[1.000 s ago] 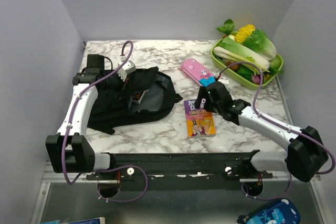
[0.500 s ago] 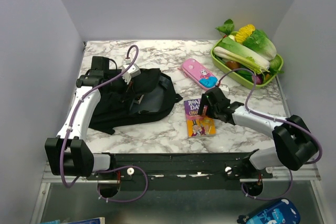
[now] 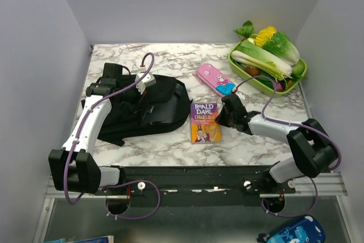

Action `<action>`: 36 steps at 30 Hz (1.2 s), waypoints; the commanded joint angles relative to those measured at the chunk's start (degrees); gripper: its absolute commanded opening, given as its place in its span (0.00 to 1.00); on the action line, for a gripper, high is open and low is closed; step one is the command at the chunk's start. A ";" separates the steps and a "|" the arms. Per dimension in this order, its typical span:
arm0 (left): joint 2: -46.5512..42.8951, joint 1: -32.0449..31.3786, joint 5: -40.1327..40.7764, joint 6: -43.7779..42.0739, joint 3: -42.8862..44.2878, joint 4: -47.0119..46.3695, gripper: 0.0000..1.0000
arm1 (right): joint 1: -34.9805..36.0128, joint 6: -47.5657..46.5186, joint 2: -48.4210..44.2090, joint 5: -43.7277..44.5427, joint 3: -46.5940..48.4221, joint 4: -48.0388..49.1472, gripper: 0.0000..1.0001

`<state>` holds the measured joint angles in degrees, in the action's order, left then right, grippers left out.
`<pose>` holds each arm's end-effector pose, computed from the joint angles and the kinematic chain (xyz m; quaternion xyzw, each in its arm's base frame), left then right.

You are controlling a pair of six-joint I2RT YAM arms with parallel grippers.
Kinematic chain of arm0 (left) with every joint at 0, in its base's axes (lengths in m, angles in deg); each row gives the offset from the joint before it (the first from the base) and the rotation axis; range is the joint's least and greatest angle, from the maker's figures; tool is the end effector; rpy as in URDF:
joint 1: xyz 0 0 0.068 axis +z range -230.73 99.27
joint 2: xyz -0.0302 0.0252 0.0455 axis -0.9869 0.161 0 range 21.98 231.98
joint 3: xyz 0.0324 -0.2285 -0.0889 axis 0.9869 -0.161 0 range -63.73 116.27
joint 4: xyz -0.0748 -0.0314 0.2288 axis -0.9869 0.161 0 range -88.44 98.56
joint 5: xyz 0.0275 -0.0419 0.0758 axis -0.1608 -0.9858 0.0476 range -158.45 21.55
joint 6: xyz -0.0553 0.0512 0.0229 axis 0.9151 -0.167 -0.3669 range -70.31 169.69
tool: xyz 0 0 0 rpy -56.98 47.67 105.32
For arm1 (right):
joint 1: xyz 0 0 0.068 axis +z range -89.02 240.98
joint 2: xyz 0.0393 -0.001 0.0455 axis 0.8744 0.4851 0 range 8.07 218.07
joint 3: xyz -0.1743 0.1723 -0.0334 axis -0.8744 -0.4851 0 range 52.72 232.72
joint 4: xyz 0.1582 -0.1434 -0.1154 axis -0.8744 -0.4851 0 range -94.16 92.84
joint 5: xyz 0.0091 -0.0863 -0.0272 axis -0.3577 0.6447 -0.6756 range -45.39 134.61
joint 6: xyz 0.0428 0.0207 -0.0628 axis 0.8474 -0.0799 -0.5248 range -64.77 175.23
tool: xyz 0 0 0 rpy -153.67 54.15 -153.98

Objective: Pack the student bag
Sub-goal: Pick up the book from the center of the board.

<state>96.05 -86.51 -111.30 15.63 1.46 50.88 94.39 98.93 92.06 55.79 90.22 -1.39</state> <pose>0.2455 -0.0711 0.2616 0.3991 0.8076 -0.2784 0.3332 0.2428 0.1444 0.1193 0.1166 0.9307 0.1367 0.3187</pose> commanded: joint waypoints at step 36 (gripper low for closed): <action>-2.69 -0.99 -0.92 1.02 3.98 1.66 0.05 | -0.01 9.46 -10.72 -24.09 13.39 7.30 0.01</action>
<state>96.02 -86.86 -110.23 15.76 3.12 51.60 94.28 104.86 75.14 38.65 101.65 1.13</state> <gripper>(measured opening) 0.052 0.016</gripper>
